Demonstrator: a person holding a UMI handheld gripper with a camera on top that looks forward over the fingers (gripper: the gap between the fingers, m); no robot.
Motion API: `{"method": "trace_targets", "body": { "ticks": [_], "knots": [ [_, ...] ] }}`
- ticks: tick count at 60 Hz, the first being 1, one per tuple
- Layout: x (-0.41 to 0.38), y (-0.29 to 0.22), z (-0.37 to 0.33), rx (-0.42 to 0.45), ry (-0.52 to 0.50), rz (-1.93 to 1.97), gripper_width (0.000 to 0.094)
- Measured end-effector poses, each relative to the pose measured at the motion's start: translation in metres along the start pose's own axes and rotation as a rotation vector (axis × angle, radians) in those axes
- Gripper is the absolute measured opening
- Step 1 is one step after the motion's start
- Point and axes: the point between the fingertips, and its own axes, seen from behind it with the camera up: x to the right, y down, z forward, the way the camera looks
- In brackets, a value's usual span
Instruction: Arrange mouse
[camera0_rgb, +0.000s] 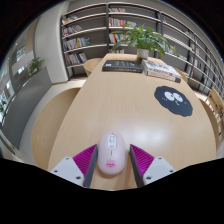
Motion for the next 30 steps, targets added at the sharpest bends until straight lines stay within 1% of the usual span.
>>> {"method": "trace_targets", "body": {
  "ticks": [2,3,5,14,16,26,30],
  "knots": [
    [-0.001,-0.002,0.001,-0.002,0.004,-0.005,0.0550],
    [-0.001,-0.002,0.002,-0.003,0.004,-0.005,0.0487],
    [0.001,-0.004,0.007,-0.004,0.006,0.000,0.0479],
    [0.003,0.000,0.006,-0.050,0.027,0.026,0.0335],
    [0.003,0.000,0.006,-0.057,0.023,0.017,0.0313],
    [0.001,0.002,-0.009,-0.103,-0.018,-0.012,0.0311],
    [0.006,-0.025,-0.029,-0.059,-0.030,-0.042,0.0311]
  ]
}}
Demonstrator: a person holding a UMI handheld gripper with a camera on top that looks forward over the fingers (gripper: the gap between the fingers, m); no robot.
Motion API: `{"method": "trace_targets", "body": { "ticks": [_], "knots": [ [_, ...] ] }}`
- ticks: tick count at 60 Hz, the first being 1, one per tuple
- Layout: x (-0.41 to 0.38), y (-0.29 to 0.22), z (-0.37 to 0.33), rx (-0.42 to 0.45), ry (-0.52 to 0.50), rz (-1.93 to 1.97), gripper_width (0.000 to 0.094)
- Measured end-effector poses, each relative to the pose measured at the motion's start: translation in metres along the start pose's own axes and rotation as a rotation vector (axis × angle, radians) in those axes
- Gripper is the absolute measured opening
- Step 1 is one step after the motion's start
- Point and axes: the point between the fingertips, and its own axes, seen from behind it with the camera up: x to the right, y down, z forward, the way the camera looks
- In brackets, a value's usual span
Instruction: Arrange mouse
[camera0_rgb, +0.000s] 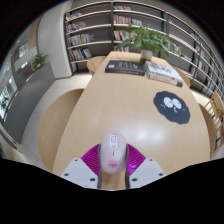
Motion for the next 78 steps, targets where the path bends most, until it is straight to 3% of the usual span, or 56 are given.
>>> {"method": "trace_targets", "body": {
  "ticks": [18,26,33,44,54,67,73,78],
  "knots": [
    [0.101,-0.275,-0.082,0.410,0.054,-0.021,0.0310],
    [0.187,-0.337,-0.069,0.467,0.103,0.015,0.0311],
    [0.254,-0.309,-0.011,0.378,0.139,0.042,0.0310],
    [0.301,-0.196,0.095,0.134,0.131,0.095,0.0311],
    [0.305,-0.137,0.137,0.033,0.103,0.117,0.0316],
    [0.304,-0.124,0.143,0.005,0.086,0.112,0.0475],
    [0.299,-0.134,0.126,-0.010,0.081,0.094,0.0744],
    [0.292,-0.163,0.090,0.070,0.092,0.081,0.0841]
  ]
}}
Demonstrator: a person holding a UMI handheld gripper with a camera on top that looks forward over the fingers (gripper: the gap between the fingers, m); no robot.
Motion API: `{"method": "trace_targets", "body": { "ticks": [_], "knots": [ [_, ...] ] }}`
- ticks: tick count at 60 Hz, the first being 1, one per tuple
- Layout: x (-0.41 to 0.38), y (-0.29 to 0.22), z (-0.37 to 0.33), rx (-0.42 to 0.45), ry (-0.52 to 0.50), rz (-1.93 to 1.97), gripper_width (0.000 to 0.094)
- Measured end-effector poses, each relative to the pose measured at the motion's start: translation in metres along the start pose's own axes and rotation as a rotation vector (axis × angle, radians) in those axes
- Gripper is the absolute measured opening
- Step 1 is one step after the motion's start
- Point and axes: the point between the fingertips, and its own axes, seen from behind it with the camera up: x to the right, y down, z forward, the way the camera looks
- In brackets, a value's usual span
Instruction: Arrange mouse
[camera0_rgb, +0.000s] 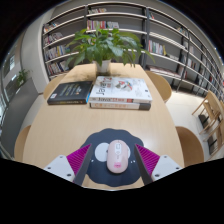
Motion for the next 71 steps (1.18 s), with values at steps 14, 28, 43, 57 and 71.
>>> {"method": "trace_targets", "body": {
  "ticks": [14,28,43,57,71],
  "knots": [
    [-0.045,-0.043,-0.123,0.157,0.027,-0.037,0.0829],
    [-0.092,0.002,-0.219,0.215,0.016,-0.001,0.0832],
    [-0.120,0.071,-0.278,0.221,0.017,0.033,0.0835],
    [-0.130,0.103,-0.304,0.208,0.032,0.019,0.0832],
    [-0.134,0.109,-0.314,0.219,0.042,0.027,0.0836]
  ]
}}
